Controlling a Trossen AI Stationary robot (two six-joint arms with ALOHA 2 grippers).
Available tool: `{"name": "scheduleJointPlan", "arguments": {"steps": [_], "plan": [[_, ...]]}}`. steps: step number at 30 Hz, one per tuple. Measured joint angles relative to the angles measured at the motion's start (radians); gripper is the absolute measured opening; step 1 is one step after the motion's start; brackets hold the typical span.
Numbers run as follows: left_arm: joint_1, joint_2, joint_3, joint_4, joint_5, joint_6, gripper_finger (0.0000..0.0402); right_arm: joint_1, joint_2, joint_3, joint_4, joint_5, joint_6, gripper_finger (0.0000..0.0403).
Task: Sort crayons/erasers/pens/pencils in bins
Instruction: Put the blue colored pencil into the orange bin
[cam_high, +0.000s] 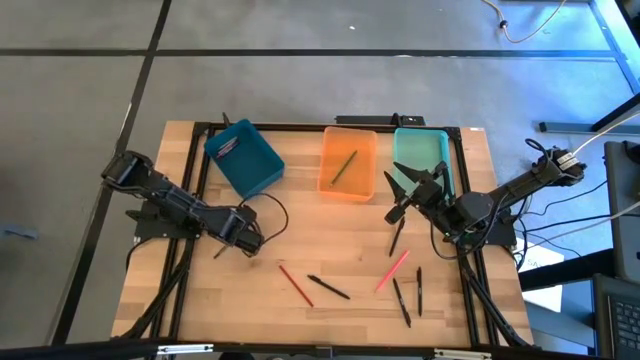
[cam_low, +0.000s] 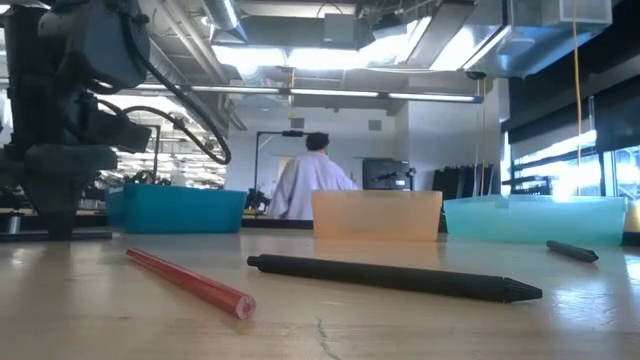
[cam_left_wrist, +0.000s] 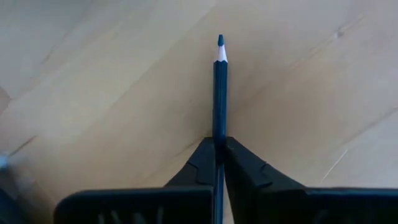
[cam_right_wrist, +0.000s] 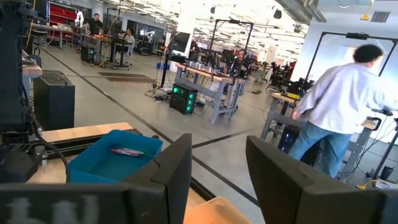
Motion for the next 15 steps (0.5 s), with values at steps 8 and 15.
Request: {"name": "scheduleJointPlan", "arguments": {"steps": [8, 15], "plan": [[0.039, 0.002, 0.138, -0.075, -0.04, 0.153, 0.0009, 0.0, 0.0, 0.0, 0.0, 0.0, 0.0, 0.0156], [0.146, 0.0, 0.288, -0.071, -0.144, 0.421, 0.0008, 0.0, 0.0, 0.0, 0.032, 0.002, 0.003, 0.0156]]}}
